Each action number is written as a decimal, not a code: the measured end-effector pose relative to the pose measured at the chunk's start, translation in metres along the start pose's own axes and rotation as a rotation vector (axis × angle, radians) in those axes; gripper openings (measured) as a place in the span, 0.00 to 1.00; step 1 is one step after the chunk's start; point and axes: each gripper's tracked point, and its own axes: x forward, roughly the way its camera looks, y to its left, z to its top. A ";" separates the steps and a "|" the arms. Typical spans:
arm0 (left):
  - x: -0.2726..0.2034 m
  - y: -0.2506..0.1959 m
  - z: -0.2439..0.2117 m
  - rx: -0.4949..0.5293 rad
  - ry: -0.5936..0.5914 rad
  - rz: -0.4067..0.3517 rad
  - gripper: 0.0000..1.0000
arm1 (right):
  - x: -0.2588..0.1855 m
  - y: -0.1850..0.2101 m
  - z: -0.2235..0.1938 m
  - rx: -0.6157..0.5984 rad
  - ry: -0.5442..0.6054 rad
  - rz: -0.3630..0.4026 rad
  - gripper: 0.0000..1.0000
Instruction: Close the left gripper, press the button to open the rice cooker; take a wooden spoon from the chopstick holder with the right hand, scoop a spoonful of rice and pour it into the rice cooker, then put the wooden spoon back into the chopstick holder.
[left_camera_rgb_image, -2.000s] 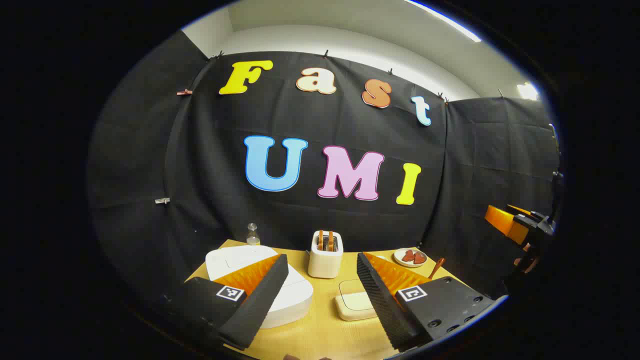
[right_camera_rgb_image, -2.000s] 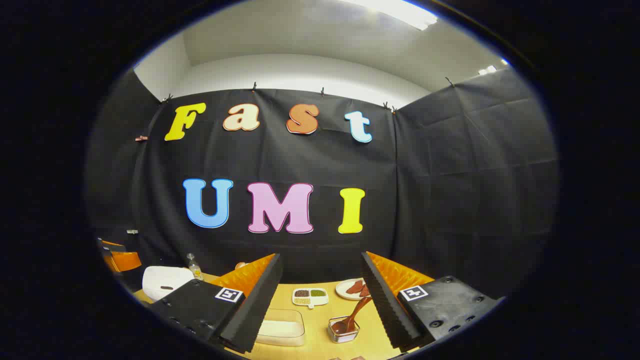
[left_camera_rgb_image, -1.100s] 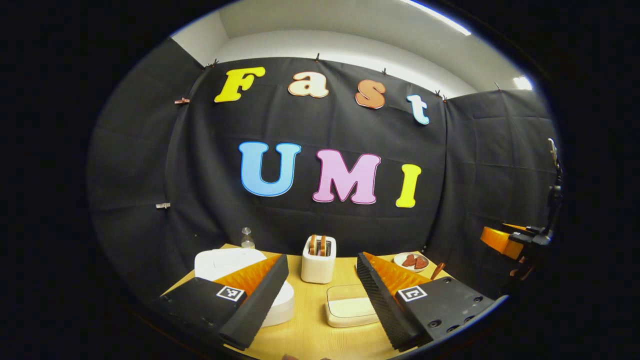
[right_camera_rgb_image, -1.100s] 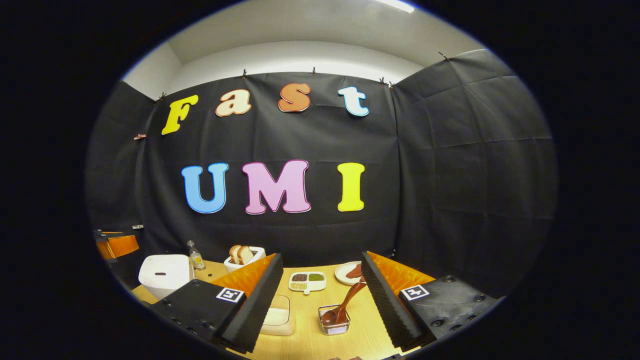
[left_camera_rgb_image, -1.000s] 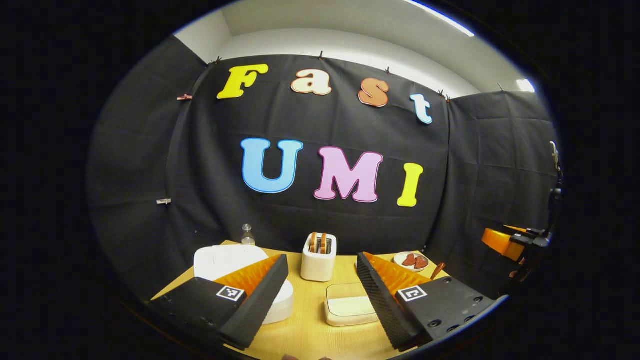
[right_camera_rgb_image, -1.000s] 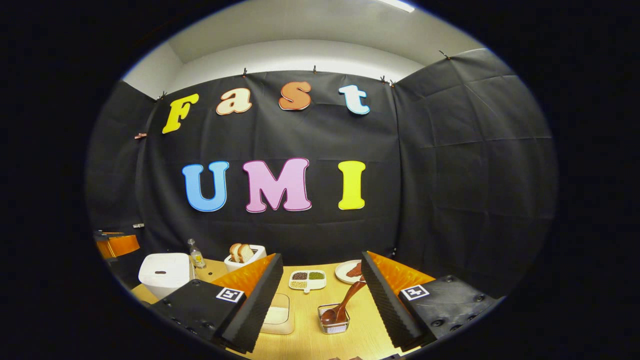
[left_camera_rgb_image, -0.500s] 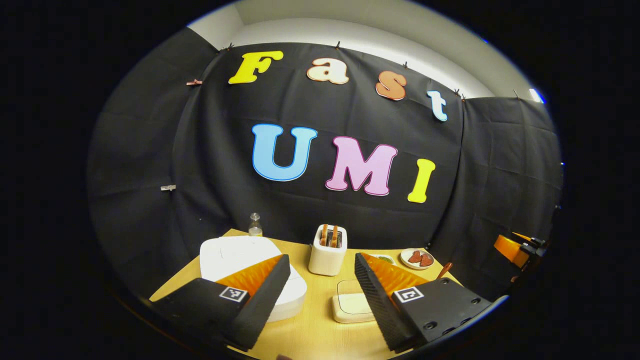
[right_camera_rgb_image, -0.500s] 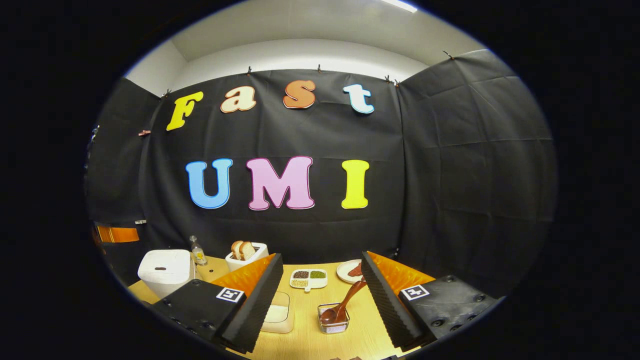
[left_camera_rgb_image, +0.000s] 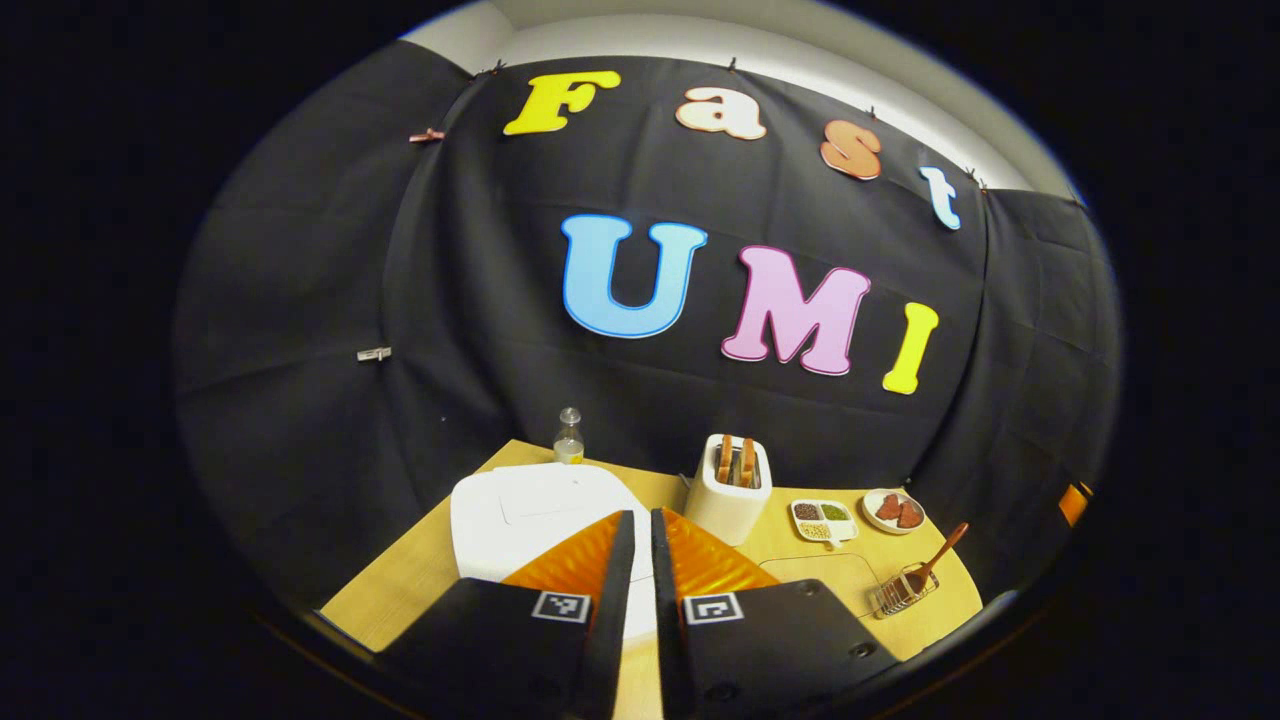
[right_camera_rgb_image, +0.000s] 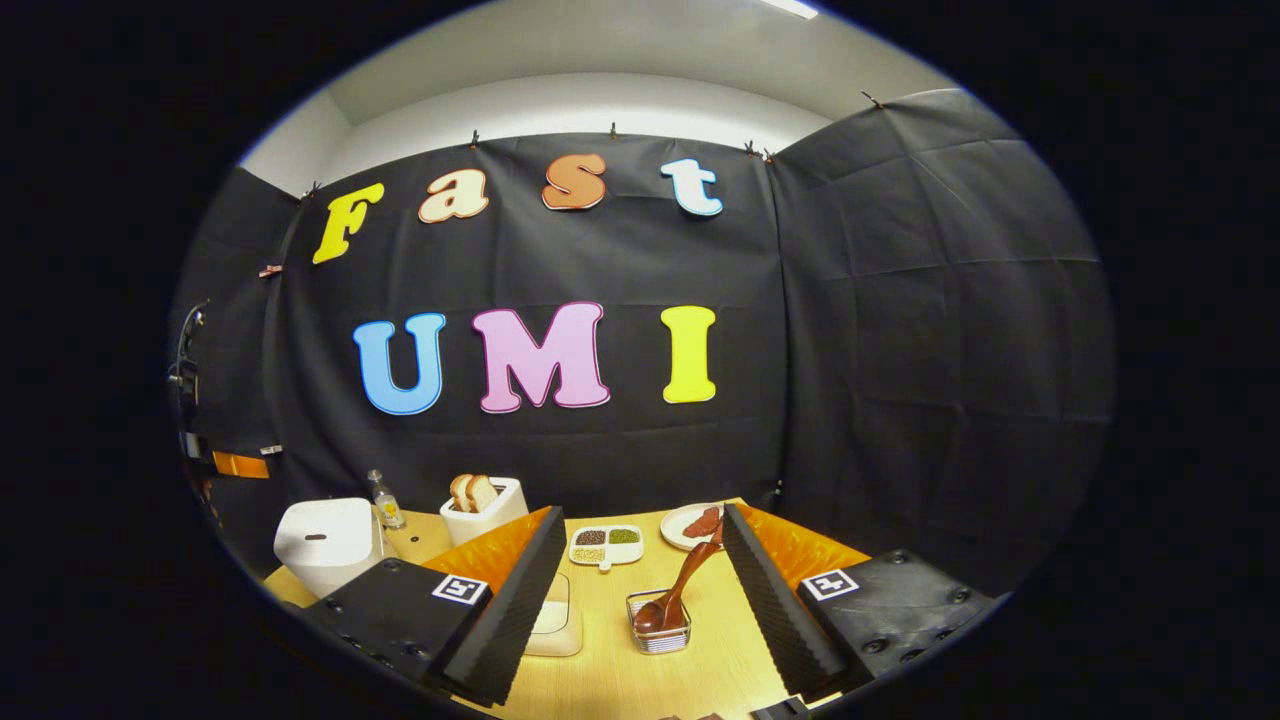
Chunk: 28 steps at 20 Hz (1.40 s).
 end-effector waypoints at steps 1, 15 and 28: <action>0.005 0.013 -0.007 -0.031 0.025 0.028 0.14 | -0.003 0.000 -0.002 0.003 0.003 -0.006 0.98; 0.083 0.047 -0.087 -0.015 0.243 -0.107 0.06 | -0.068 0.022 -0.034 0.056 0.099 -0.160 0.98; 0.092 0.051 -0.106 -0.053 0.280 -0.138 0.07 | -0.082 -0.004 -0.036 0.029 0.088 -0.292 0.98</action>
